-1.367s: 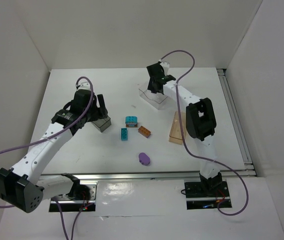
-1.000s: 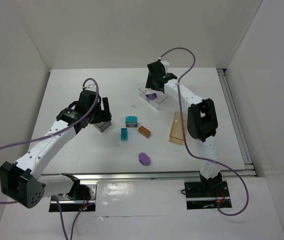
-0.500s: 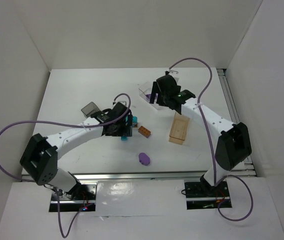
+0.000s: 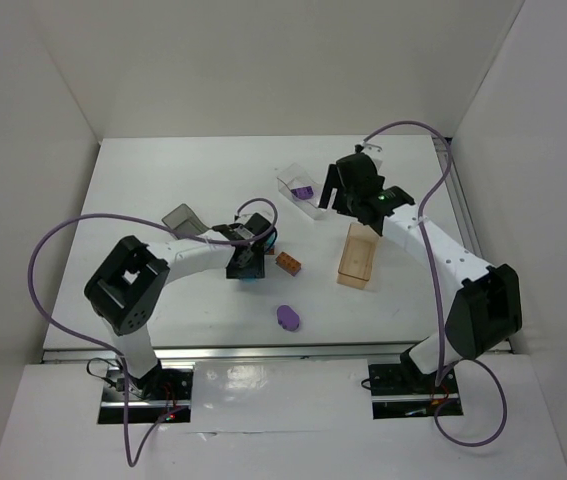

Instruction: Sort the legos into containers by color

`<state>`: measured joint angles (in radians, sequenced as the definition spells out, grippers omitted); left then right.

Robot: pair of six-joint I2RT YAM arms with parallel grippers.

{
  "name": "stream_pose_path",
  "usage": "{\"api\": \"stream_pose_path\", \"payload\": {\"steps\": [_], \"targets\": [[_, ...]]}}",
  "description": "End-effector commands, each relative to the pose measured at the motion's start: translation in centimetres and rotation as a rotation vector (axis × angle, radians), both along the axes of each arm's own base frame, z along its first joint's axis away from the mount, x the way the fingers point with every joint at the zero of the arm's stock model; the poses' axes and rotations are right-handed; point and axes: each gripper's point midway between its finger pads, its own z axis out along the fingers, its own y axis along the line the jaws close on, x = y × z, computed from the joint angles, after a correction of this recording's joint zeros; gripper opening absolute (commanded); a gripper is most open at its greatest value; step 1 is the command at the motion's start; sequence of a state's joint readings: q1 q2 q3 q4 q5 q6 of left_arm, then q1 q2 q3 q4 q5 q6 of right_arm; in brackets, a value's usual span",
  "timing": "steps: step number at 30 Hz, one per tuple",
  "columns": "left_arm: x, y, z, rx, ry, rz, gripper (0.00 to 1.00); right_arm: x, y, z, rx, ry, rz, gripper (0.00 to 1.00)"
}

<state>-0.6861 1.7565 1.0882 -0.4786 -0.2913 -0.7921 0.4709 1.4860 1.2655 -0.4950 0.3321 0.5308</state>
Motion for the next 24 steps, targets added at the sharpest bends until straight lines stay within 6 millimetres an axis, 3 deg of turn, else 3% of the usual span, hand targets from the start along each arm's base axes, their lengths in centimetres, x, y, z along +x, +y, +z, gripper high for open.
{"api": "stream_pose_path", "payload": {"steps": [1, 4, 6, 9, 10, 13, 14, 16, 17, 20, 24], "targets": [[1.9, -1.0, 1.2, -0.022, -0.06, 0.022, 0.58, -0.5, -0.7, 1.5, 0.016, -0.037, -0.016, 0.87], [2.0, -0.8, 1.7, -0.005, -0.06, 0.028, 0.34, -0.6, -1.6, 1.2, -0.006, -0.026, -0.042, 0.85], [2.4, -0.4, 4.0, -0.004, -0.112, 0.021, 0.24, -0.7, -2.0, 1.2, -0.006, -0.026, -0.051, 0.85], [2.8, 0.5, 7.0, 0.004, -0.191, 0.013, 0.23, -0.6, -1.9, 1.3, 0.018, -0.035, -0.04, 0.84], [3.3, 1.3, 9.2, -0.026, -0.243, 0.042, 0.23, -0.7, -1.7, 1.3, 0.023, -0.032, -0.032, 0.84], [3.7, 3.5, 11.7, -0.031, -0.277, 0.074, 0.23, -0.8, -1.2, 1.0, 0.042, -0.026, -0.009, 0.84], [4.3, 5.1, 12.9, -0.035, -0.299, 0.113, 0.23, -0.8, -1.0, 1.0, 0.05, -0.022, 0.002, 0.84], [4.7, 7.2, 13.2, -0.015, -0.291, 0.156, 0.23, -1.0, -0.9, 0.6, 0.051, -0.011, 0.009, 0.84], [5.5, 9.1, 13.5, -0.007, -0.293, 0.214, 0.23, -0.9, -0.8, 0.7, 0.055, -0.019, 0.009, 0.84], [6.5, 12.1, 12.1, -0.008, -0.232, 0.297, 0.23, -1.1, -0.7, 0.3, 0.057, -0.009, 0.016, 0.84], [7.6, 14.2, 10.7, -0.01, -0.197, 0.37, 0.24, -1.1, -0.7, 0.3, 0.05, -0.009, 0.021, 0.84]]}}
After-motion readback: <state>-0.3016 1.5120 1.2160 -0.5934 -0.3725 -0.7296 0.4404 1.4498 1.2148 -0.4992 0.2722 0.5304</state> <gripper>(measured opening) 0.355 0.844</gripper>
